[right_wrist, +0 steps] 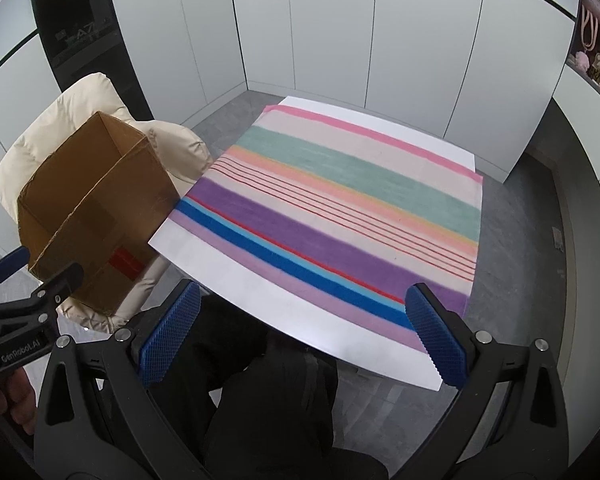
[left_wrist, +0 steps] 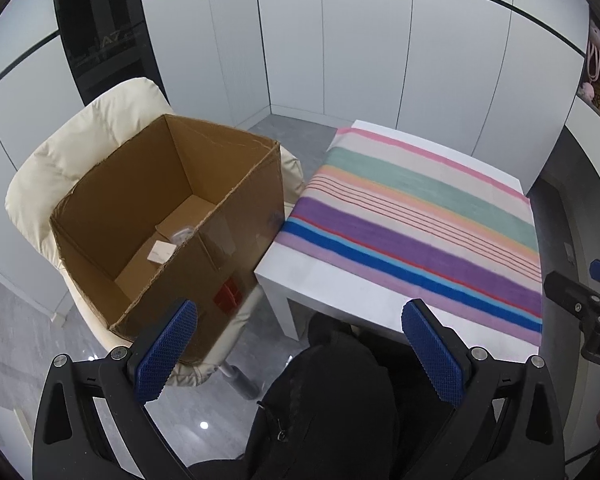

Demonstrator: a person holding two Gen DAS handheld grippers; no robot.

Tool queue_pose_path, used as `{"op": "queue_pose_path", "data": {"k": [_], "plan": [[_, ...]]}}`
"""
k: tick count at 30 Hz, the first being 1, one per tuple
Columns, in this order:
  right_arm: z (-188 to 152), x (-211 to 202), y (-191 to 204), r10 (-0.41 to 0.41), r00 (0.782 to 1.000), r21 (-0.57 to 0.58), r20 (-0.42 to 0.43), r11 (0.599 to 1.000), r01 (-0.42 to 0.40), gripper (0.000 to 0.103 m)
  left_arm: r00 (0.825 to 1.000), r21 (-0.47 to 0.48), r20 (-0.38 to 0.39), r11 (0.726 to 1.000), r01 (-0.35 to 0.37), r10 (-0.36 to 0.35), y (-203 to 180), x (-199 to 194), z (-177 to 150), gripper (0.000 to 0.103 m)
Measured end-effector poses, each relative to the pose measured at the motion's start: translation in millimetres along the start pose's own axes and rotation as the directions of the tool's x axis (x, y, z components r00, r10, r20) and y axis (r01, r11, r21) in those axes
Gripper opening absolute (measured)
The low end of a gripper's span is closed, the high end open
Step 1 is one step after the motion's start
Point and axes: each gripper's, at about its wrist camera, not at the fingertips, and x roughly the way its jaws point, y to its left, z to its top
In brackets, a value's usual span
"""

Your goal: Organize objects

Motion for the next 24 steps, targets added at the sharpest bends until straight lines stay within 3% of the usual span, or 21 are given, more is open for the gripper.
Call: {"op": "queue_pose_path", "data": {"k": [24], "plan": [[-5.7,1.1,5.4,-0.031,1.000,0.016,-0.005,0.999,0.031,0.103,0.999,0.099,0.046,0.995,0.011,-0.015,-18.1,-1.5,6.2,0.103]]}}
